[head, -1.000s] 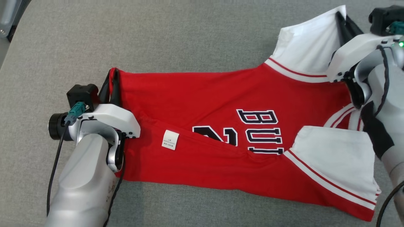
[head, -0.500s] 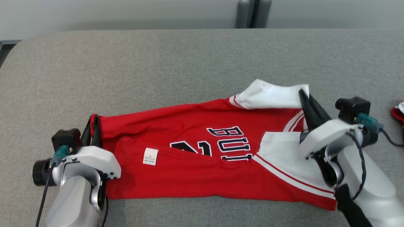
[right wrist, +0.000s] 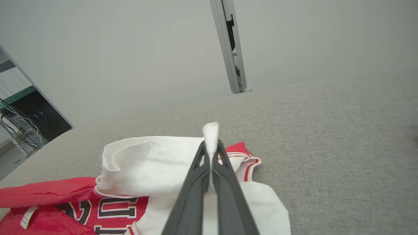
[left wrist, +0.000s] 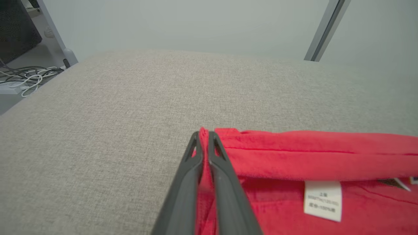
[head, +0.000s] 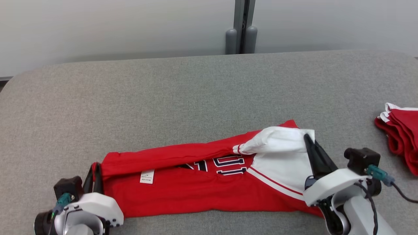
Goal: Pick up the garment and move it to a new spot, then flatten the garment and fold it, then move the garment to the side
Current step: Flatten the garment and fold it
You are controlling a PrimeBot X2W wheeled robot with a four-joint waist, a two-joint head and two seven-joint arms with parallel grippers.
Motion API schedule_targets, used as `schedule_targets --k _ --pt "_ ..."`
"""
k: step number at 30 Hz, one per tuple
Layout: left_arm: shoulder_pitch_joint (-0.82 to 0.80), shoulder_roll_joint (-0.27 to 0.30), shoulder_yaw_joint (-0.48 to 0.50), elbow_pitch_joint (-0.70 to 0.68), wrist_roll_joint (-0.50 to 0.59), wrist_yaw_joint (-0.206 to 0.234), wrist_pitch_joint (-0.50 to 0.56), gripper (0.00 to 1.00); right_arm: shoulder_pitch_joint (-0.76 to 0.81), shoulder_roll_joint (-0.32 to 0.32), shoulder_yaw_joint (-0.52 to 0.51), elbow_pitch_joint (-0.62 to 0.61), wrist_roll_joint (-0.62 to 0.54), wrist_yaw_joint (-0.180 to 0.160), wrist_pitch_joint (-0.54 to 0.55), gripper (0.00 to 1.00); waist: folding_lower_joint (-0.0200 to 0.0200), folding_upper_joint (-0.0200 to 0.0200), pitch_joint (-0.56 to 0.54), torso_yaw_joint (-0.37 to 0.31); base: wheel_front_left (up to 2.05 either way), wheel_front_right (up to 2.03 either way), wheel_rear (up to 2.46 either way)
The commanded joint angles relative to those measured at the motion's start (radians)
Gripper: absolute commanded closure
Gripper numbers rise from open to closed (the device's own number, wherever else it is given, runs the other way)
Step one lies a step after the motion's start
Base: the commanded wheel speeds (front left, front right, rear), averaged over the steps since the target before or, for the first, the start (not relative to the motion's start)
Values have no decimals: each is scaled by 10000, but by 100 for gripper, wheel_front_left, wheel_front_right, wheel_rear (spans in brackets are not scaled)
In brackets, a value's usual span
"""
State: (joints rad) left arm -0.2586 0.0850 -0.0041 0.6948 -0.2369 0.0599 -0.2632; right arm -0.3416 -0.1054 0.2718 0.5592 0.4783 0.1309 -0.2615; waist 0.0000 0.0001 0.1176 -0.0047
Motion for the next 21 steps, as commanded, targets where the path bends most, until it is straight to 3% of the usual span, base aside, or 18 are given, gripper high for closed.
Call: schedule_targets --k 1,6,7,8,9,17,21 --pt "212 19 61 124 114 -1 -16 100 341 12 -65 -121 -121 -3 -47 100 0 -1 -95 -24 0 0 0" --pt "532 -40 164 478 278 -2 -16 100 785 74 -164 86 -471 -3 -47 100 0 -1 -246 -40 0 0 0" --pt "583 -53 187 519 302 5 -16 82 884 84 -166 293 -522 -3 -47 100 0 -1 -261 -35 0 0 0" --pt "627 -54 221 531 347 44 -16 35 931 114 -200 493 -520 -3 -47 62 0 -1 -271 -32 0 0 0" --pt "679 -70 265 473 409 105 -16 0 876 144 -252 573 -498 -3 -49 4 0 -1 -279 -23 0 0 0" --pt "1718 -224 807 -1019 712 726 -16 0 1003 257 -958 282 -432 -3 -48 0 0 -1 -351 140 0 0 0" --pt "2314 -288 723 -1537 958 753 -16 0 1056 300 -1304 245 -750 -3 -48 0 0 -1 -404 305 0 0 0"
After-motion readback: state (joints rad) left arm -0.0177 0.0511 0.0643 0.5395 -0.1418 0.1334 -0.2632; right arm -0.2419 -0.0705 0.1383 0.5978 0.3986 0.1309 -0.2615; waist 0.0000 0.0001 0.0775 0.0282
